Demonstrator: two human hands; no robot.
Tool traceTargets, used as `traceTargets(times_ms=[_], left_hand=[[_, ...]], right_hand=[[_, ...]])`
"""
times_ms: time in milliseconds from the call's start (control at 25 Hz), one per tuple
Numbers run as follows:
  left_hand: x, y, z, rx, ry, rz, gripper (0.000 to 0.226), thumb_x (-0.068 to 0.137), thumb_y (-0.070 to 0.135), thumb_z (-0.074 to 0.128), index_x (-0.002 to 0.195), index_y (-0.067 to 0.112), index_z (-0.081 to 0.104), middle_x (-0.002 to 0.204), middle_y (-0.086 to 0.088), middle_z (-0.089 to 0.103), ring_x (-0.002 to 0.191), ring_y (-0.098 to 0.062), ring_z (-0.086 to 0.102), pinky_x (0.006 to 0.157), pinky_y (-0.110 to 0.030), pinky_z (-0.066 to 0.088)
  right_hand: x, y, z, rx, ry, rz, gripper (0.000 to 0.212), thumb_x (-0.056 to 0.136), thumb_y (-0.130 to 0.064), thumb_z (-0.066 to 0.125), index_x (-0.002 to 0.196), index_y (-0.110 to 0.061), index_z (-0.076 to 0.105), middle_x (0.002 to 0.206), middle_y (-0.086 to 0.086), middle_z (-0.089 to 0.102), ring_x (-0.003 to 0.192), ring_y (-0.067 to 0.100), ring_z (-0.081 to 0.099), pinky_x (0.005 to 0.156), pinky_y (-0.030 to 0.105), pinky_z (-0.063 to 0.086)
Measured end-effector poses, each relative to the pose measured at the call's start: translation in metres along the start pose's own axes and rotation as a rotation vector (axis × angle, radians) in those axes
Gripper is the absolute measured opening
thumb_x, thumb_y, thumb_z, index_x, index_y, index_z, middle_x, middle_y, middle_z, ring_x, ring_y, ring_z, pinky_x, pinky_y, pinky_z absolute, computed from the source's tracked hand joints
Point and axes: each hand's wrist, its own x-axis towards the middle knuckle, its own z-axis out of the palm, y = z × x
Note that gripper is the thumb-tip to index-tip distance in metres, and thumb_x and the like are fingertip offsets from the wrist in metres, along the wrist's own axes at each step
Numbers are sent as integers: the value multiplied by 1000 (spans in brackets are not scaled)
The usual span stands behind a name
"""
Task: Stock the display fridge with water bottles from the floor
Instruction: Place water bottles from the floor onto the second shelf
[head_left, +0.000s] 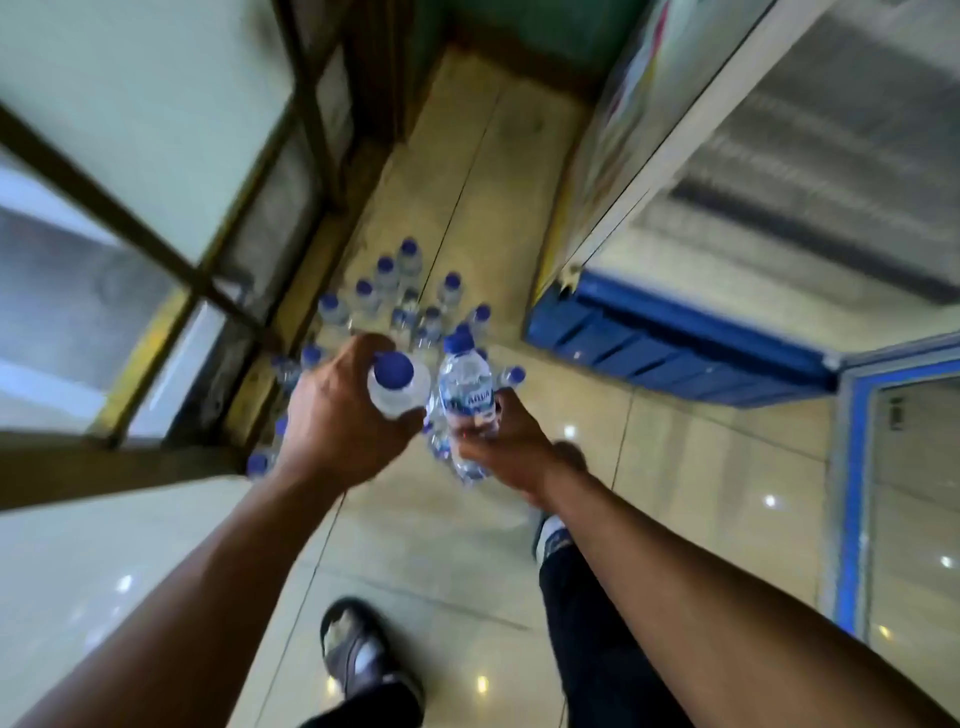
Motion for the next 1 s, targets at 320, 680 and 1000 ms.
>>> traceTargets(times_ms=[320,680,1000], left_hand=[[-34,285,-149,-358,-7,382,56,59,30,92,103,43,60,91,33,67,82,9,66,69,-14,52],[-13,537,-157,-465,-72,658,58,64,29,90,108,48,57,97,25,71,89,6,68,79,-15,55],[26,626,-109,-515,-21,598,57,67,25,89,109,47,57,100,21,72,91,1,69,81,-21,55]], right_hand=[[-227,-216,-214,291,195,-464,51,76,-6,70,122,-21,56,96,1,67,88,16,62,77,33,51],[-299,-318,-466,389,690,-747,56,77,5,79,124,-18,59,111,-3,72,94,2,69,72,15,53],[-218,-352,-572,273,729,-701,60,78,3,78,123,-26,52,115,-4,67,109,21,65,97,39,54]])
